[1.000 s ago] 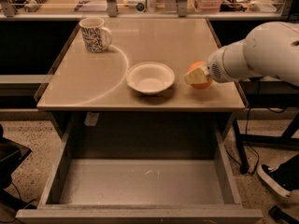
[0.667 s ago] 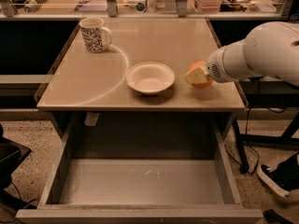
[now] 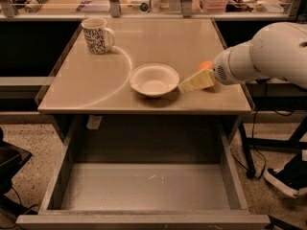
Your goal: Pick orange from top drawer and place on counter
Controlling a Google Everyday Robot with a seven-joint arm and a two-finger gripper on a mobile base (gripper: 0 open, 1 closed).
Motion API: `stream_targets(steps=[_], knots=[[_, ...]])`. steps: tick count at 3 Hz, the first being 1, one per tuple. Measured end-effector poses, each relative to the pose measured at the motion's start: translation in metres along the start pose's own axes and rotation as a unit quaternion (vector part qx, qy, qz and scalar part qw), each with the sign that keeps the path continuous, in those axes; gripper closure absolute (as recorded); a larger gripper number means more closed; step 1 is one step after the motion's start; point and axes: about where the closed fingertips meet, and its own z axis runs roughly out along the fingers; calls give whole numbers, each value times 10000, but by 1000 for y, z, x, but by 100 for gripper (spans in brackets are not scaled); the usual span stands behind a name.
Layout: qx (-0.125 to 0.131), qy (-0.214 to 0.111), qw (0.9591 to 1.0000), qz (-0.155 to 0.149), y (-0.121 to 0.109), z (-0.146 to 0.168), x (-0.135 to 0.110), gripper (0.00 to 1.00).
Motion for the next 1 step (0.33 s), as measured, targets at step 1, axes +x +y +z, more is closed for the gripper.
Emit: stream_targets(steps=[1], knots=[[0, 0, 10000, 0, 0, 0, 0, 0]])
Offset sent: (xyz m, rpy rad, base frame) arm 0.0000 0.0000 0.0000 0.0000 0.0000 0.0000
